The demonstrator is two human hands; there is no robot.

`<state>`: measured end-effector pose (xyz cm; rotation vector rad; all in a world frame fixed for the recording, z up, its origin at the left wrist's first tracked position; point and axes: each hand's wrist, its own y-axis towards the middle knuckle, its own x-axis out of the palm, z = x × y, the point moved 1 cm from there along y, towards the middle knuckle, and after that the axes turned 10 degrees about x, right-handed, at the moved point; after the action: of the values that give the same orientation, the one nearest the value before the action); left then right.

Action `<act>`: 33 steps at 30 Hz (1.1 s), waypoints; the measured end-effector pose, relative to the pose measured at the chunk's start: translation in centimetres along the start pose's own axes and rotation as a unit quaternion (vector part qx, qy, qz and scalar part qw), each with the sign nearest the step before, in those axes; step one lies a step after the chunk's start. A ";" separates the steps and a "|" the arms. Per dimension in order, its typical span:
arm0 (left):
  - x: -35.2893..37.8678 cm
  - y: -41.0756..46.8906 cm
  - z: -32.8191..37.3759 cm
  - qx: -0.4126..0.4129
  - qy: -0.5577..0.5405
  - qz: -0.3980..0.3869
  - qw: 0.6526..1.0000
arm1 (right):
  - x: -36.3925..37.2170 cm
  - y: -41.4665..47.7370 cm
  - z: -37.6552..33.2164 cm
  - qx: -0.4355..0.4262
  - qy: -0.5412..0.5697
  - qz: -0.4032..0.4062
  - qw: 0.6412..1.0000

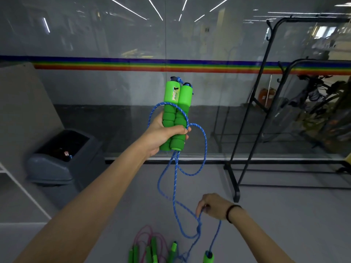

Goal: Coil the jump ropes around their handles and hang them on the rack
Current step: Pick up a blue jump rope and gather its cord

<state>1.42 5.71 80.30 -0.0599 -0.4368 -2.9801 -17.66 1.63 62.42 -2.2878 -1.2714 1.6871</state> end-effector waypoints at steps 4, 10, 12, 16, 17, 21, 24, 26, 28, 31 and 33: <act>-0.1 -0.1 0.1 0.001 0.011 0.007 1.000 | -1.4 -0.4 0.2 0.008 0.098 0.039 0.994; -0.4 0.2 1.0 0.014 0.018 0.015 1.000 | -2.2 -0.3 1.3 0.106 0.104 0.074 0.986; -0.5 0.2 1.3 0.022 0.024 0.011 0.999 | -2.2 -0.4 1.6 0.142 0.026 0.053 0.988; -0.5 0.0 1.1 0.021 0.031 0.000 0.999 | -2.8 -1.1 1.2 0.111 0.044 0.121 0.985; -0.5 -0.1 0.8 0.017 0.030 -0.003 0.999 | -3.2 -1.4 1.0 0.097 0.068 0.146 0.982; -0.4 -0.7 -0.2 0.000 0.006 -0.004 1.000 | -5.1 -2.8 0.1 0.056 0.160 0.200 0.965; -0.4 -0.9 -0.5 -0.005 -0.016 0.001 1.000 | -5.8 -3.3 -0.1 0.048 0.200 0.186 0.961; -0.4 -1.0 -0.2 0.000 -0.024 0.002 1.000 | -5.7 -3.3 0.0 0.055 0.223 0.169 0.959; -0.1 -1.0 0.3 0.008 -0.031 0.000 0.999 | -5.2 -3.1 0.2 0.065 0.222 0.148 0.962; 0.6 -1.1 1.1 0.024 -0.040 -0.011 0.999 | -3.4 -2.1 0.4 0.086 0.209 0.095 0.970; 1.3 -1.0 1.6 0.035 -0.048 -0.020 0.998 | -1.8 -1.3 0.4 0.100 0.200 0.066 0.972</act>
<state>0.07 6.96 81.66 -0.1895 -0.5607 -3.0079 -18.87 1.22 64.27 -2.4604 -0.8467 1.2231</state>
